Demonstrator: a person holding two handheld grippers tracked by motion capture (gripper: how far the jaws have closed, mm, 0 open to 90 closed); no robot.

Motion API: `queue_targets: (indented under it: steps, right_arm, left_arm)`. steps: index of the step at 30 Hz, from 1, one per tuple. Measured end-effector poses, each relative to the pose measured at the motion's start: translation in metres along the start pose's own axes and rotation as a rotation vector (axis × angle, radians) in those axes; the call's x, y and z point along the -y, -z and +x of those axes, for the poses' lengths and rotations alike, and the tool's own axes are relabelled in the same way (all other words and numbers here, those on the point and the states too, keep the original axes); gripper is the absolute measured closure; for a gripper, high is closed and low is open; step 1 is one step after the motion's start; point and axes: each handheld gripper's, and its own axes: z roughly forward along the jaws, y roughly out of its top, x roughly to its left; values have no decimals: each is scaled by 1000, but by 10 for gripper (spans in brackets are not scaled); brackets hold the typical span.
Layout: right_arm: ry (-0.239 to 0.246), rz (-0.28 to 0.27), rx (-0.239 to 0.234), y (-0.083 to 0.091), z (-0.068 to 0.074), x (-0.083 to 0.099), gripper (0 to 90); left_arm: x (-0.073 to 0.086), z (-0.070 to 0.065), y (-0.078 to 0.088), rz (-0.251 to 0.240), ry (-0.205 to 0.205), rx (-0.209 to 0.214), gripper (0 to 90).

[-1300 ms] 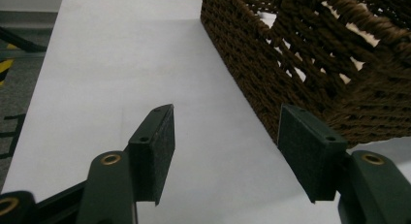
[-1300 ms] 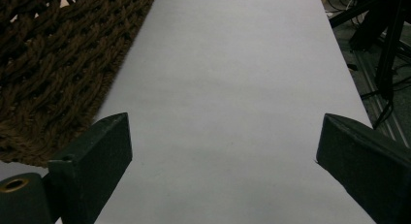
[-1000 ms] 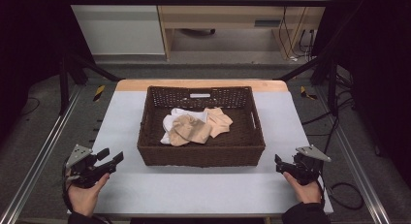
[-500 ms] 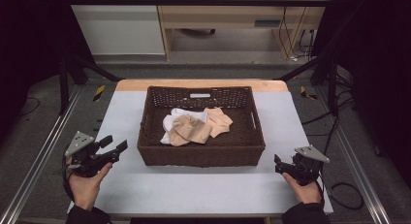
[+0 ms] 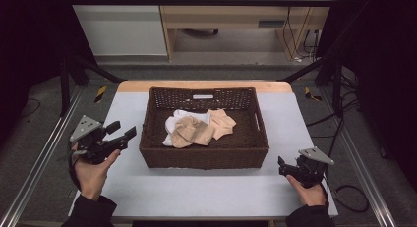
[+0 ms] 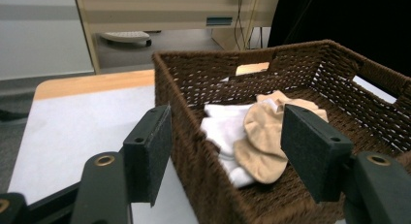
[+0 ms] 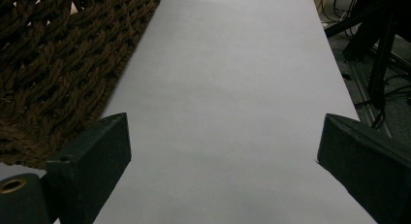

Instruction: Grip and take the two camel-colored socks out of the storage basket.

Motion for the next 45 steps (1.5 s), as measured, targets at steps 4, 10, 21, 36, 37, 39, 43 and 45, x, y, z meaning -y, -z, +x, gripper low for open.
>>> queue_targets:
  steps: [4,10,21,36,37,39,43,45]
  right_arm:
    - [-1,-4,0,0,0,0,53]
    - [-2,-3,-1,0,0,-1,53]
    - [-5,-9,1,-1,-2,-1,52]
    - [-8,-15,4,-2,-3,-1,52]
    - [-10,-14,4,-2,-3,-1,51]
    - [-5,-14,5,-2,-3,-1,51]
    - [-7,-11,5,-3,-3,-1,51]
    - [-7,-10,4,-3,-3,-1,51]
  left_arm:
    - [-9,-9,-10,-6,-5,18,352]
    - [-22,-22,-27,-8,-16,30,356]
    - [-43,-42,-65,23,-68,21,368]
    - [-47,-44,-122,103,-74,5,377]
    - [-46,-44,-127,107,-75,0,377]
    - [-43,-45,-137,104,-82,-4,378]
    - [-39,-45,-148,109,-103,-14,382]
    - [-36,-46,-155,115,-103,-16,381]
